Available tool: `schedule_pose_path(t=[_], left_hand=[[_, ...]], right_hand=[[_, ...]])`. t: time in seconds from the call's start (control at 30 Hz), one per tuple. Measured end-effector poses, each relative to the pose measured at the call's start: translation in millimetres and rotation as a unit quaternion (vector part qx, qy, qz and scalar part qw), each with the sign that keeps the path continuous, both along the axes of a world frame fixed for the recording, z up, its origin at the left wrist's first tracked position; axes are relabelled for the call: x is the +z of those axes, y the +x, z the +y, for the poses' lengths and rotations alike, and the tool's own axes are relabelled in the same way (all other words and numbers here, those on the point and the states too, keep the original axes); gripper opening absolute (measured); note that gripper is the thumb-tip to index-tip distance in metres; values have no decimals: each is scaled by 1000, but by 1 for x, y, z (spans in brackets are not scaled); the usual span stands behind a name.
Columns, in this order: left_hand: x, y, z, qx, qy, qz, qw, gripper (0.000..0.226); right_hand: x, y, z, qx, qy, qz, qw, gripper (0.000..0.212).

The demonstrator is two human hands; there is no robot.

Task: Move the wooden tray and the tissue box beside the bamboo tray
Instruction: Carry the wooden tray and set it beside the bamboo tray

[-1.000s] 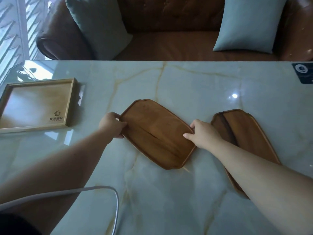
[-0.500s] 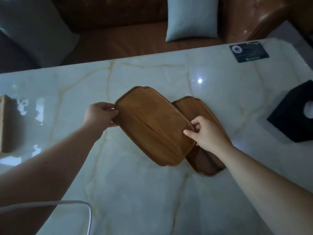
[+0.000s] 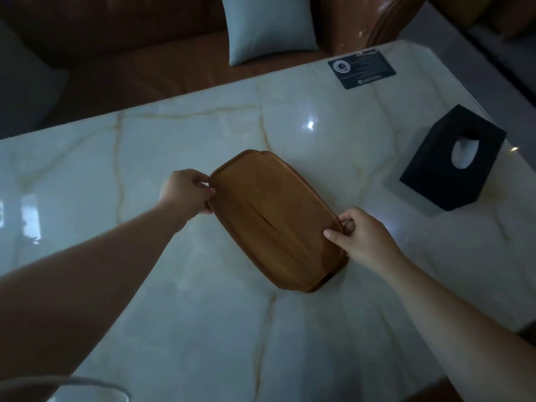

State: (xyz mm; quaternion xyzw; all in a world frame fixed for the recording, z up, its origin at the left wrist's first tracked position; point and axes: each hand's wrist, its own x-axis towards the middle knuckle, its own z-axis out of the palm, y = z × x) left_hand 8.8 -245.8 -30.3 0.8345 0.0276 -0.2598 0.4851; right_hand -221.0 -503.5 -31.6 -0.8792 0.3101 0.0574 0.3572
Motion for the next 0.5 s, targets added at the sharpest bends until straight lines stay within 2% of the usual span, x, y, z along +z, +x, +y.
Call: schedule_pose_path(t=[0.5], left_hand=[[-7,-6,-35,-72,107,-51,990,18]], right_hand=[[-19,-19,-10,-4,-22,1,1000,34]])
